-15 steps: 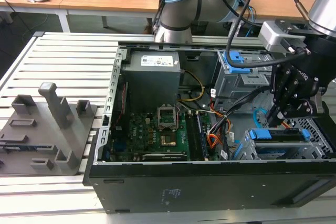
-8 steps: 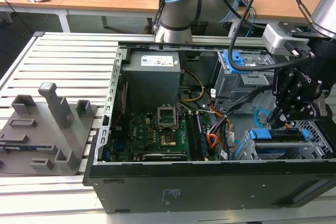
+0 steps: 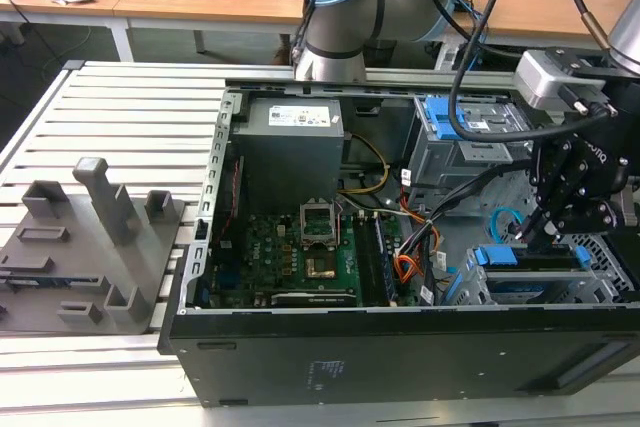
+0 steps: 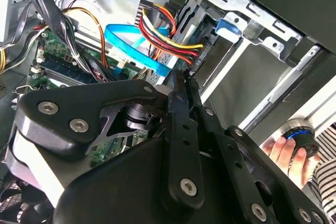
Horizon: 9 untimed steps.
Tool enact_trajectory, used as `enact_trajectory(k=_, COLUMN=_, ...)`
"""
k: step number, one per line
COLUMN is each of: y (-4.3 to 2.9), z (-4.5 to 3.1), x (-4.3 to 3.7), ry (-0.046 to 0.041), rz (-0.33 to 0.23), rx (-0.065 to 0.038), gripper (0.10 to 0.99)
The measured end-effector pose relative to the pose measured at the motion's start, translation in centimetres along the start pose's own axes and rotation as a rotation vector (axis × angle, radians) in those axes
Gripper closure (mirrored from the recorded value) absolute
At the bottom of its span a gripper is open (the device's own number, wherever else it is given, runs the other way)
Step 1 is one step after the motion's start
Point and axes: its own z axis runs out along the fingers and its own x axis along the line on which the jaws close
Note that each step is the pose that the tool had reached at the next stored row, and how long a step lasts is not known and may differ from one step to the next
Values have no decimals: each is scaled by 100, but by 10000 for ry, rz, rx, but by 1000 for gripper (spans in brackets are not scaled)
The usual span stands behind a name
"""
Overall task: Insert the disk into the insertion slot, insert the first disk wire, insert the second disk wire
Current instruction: 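Insert the second disk wire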
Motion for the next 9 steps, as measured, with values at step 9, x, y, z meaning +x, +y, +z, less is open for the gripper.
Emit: enact_trajectory(k=9, y=-33, z=43, x=85, ry=-23, rz=1, rx=-1, gripper=929)
